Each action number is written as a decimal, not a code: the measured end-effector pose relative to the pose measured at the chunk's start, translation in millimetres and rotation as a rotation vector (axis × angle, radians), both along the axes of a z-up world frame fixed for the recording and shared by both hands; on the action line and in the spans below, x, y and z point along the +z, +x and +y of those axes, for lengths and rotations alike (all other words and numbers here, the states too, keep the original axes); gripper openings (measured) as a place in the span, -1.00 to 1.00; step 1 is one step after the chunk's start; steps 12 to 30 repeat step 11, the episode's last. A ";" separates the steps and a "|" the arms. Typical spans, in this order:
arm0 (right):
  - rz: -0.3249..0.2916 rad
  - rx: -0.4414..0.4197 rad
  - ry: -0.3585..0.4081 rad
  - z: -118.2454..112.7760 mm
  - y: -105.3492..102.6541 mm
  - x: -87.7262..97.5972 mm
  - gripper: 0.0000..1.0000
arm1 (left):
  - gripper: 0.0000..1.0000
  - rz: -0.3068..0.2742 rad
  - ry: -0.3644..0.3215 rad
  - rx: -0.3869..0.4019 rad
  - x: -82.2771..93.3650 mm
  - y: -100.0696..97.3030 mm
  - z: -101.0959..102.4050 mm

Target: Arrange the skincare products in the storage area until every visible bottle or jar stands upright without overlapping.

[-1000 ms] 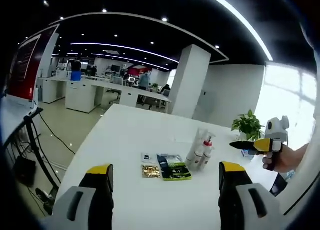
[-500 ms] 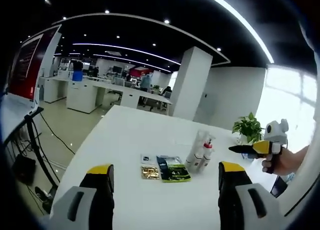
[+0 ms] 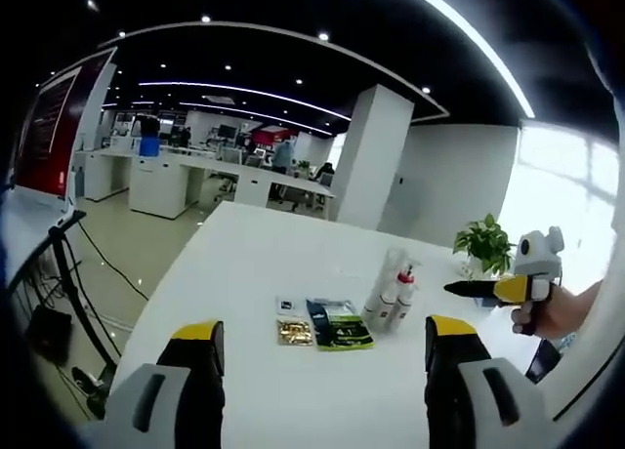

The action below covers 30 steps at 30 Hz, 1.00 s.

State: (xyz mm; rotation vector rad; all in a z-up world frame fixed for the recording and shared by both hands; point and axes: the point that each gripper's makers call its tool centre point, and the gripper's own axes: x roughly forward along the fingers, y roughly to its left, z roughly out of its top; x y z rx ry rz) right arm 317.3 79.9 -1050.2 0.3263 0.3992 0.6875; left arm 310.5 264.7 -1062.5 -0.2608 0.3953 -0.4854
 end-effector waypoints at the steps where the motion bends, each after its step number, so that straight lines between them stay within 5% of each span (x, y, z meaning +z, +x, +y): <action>1: 0.009 0.013 -0.010 2.7 -1.8 -3.1 0.97 | 0.74 -0.002 -0.003 0.003 0.2 0.4 1.2; 30: 0.020 0.052 -0.029 18.2 -11.1 -5.8 0.95 | 0.73 0.017 -0.011 0.022 -5.0 -7.0 7.1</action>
